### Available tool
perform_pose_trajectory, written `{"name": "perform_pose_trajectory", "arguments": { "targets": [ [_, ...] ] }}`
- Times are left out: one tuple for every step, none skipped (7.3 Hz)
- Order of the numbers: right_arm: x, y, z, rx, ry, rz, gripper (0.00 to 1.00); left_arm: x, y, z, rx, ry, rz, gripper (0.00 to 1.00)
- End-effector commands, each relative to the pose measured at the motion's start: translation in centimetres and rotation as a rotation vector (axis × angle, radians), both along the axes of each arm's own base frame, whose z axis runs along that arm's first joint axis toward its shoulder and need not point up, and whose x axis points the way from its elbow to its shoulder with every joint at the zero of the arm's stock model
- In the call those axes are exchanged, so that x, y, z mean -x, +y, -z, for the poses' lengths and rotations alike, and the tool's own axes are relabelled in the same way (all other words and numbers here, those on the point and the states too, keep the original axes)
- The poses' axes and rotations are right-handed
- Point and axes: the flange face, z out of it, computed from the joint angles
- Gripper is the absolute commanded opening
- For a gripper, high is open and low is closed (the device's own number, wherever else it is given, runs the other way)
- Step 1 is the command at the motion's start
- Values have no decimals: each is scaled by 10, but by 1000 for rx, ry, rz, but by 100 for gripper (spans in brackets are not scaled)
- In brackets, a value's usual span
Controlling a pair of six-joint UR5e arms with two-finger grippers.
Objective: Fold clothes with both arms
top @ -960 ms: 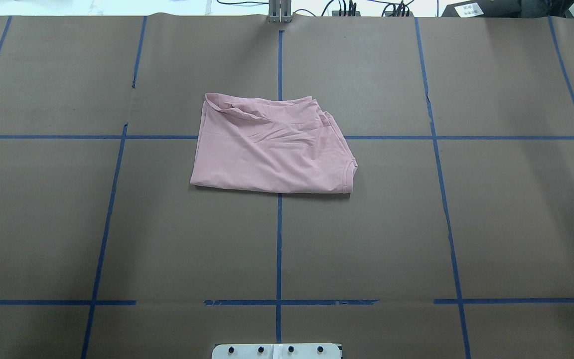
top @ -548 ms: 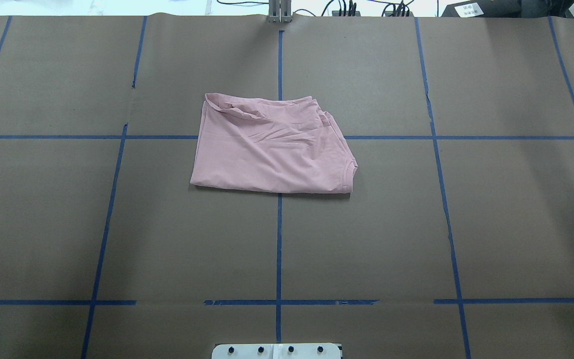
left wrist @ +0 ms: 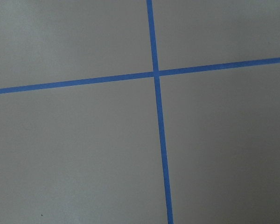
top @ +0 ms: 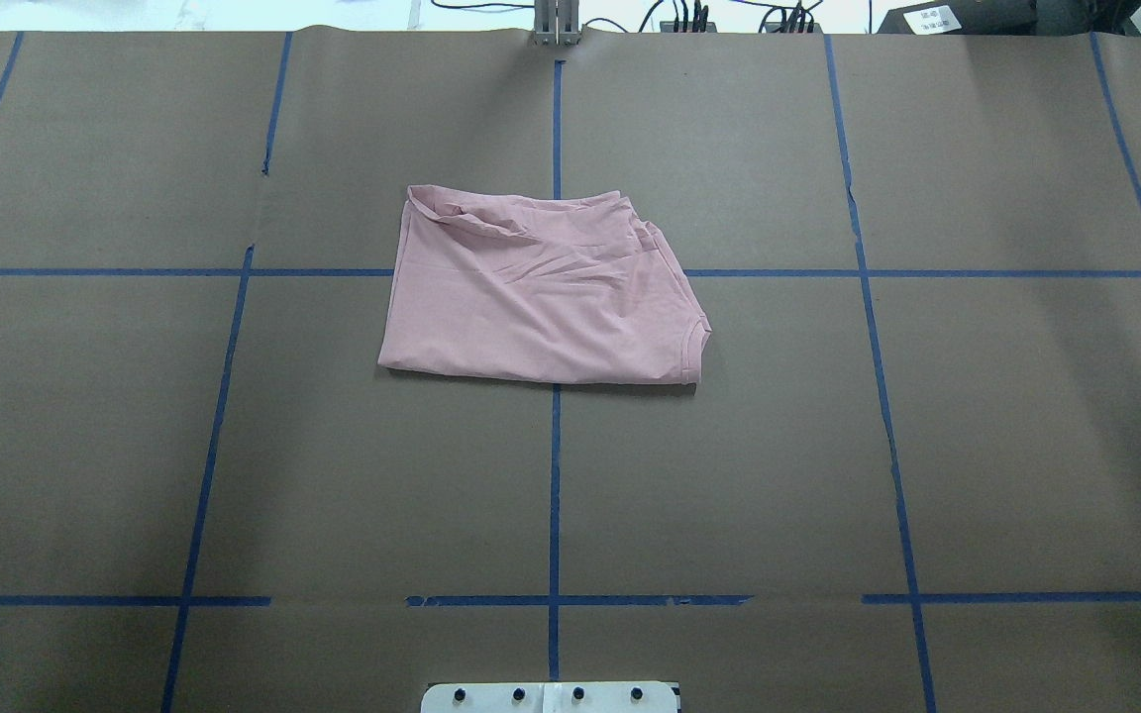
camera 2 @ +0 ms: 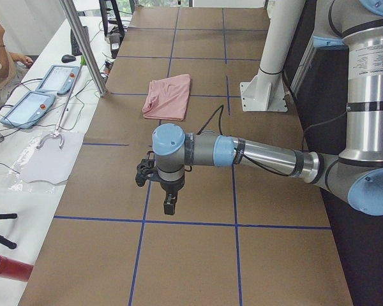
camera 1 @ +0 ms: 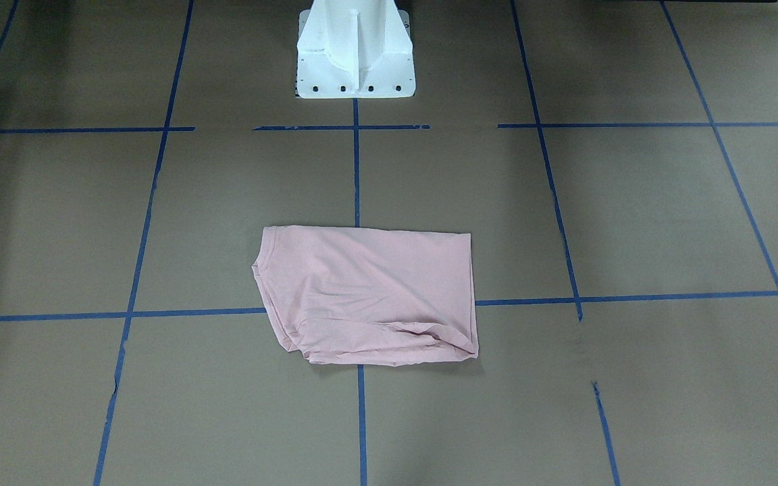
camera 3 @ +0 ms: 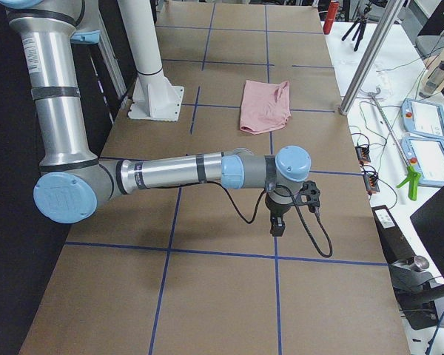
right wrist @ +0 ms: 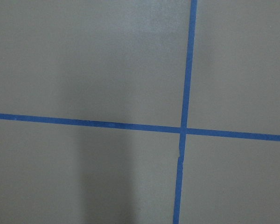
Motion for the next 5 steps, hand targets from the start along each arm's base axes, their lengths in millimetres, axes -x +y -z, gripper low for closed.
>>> {"name": "perform_pose_trajectory", "arguments": {
  "targets": [
    [0, 1, -1, 1, 2, 1, 100, 0, 0, 0, 3, 1, 0, 100],
    [0, 1, -1, 1, 2, 1, 100, 0, 0, -1, 5, 0, 1, 100],
    [0, 1, -1, 1, 3, 1, 100, 0, 0, 0, 2, 1, 1, 100],
    [-1, 3, -4, 7, 10, -1, 100, 0, 0, 0, 4, 1, 1, 100],
    [-1, 3, -6, 5, 26, 1, 100, 0, 1, -1, 7, 1, 1, 100]
  ]
}}
